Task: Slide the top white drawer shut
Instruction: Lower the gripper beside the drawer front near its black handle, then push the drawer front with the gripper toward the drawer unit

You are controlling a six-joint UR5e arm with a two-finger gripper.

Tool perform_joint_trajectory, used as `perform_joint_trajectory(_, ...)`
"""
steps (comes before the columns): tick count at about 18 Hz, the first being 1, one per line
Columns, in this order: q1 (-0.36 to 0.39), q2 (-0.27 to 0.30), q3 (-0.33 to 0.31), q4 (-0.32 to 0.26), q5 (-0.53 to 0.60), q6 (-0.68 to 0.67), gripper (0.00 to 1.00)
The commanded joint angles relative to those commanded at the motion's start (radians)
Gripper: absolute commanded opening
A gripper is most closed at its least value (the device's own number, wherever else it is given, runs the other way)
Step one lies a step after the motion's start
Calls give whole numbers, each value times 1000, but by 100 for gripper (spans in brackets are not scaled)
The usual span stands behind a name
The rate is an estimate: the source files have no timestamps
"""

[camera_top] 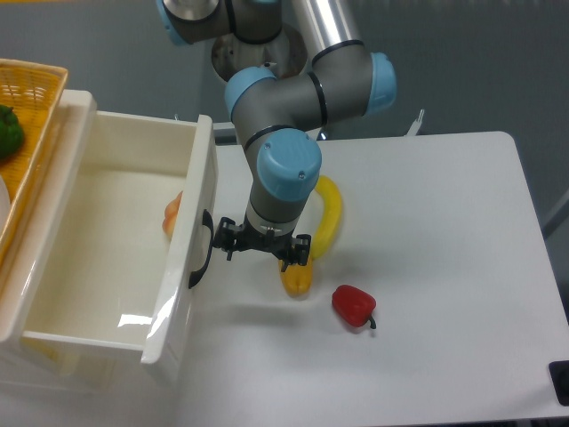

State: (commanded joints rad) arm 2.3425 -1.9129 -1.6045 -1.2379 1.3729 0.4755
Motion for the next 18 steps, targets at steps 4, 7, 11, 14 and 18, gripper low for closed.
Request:
perform_joint_trajectory(4,-12,3,3,0,0,-2,100)
perform_joint_trajectory(7,-25,8,3,0,0,-6,100)
perform_joint_trajectory(11,-25,12,6,-2,-20,-3,100)
perform_joint_trajectory(14,-28,12,6,-2,-23,-5,100)
perform_joint_trajectory(18,-37,15,6,-3,-28,-3,100)
